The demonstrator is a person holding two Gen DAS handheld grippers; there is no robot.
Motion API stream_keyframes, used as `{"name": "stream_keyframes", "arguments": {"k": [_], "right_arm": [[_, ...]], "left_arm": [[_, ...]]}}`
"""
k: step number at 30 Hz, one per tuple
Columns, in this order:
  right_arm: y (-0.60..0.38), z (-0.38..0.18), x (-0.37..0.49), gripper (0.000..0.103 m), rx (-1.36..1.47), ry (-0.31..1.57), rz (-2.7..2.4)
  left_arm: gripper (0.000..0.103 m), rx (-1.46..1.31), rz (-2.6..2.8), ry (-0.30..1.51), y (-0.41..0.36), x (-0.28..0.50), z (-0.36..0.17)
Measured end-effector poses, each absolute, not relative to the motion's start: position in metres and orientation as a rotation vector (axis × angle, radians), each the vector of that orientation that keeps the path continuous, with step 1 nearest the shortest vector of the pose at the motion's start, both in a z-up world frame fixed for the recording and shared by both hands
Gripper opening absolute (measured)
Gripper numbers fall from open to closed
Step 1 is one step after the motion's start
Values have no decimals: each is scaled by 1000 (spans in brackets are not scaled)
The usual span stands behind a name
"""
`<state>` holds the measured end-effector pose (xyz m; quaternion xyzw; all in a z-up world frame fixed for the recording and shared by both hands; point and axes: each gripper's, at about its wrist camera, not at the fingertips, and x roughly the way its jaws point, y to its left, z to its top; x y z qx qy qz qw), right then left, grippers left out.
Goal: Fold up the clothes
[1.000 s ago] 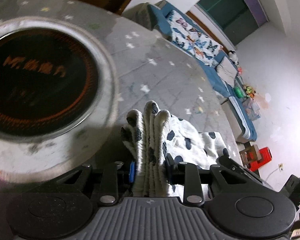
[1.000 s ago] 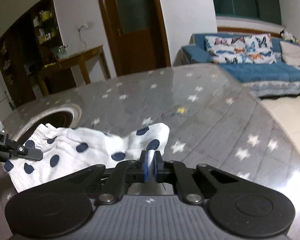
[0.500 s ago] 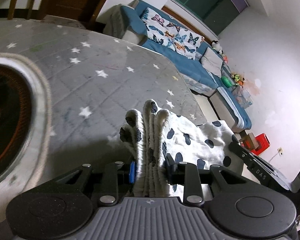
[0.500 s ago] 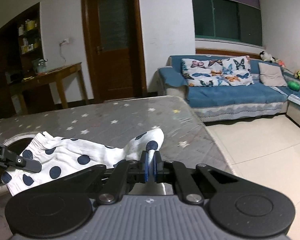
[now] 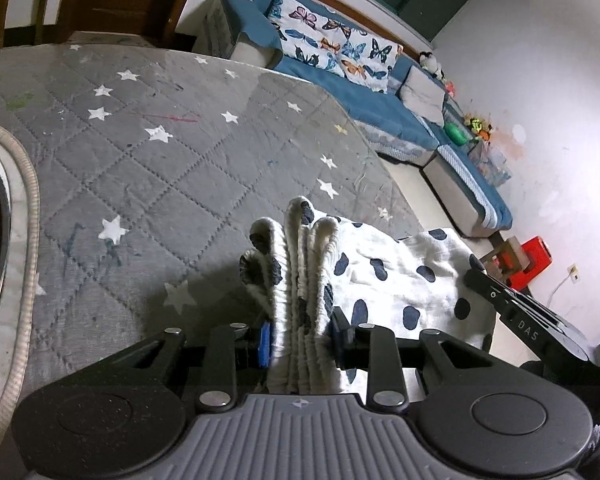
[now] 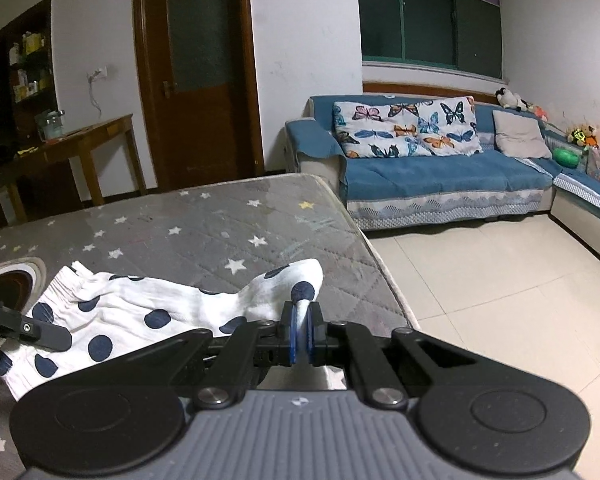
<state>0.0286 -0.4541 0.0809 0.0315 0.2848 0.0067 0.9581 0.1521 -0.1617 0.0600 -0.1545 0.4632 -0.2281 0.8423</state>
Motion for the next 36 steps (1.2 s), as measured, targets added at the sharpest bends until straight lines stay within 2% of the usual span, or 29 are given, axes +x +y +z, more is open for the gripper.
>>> {"name": "stream_keyframes", "arguments": {"k": [11, 21, 26, 36], "right_arm": [[-456, 67, 35, 5, 65, 613, 12], [-456, 66, 38, 13, 50, 622, -11], [-453, 66, 39, 14, 60, 622, 12], [-435, 57, 52, 23, 84, 662, 73]], "left_arm": [[35, -276, -448, 993, -168, 149, 52], [37, -234, -437, 979, -172, 144, 56], [42, -220, -430, 968, -172, 142, 57], [50, -194, -424, 942, -171, 140, 60]]}}
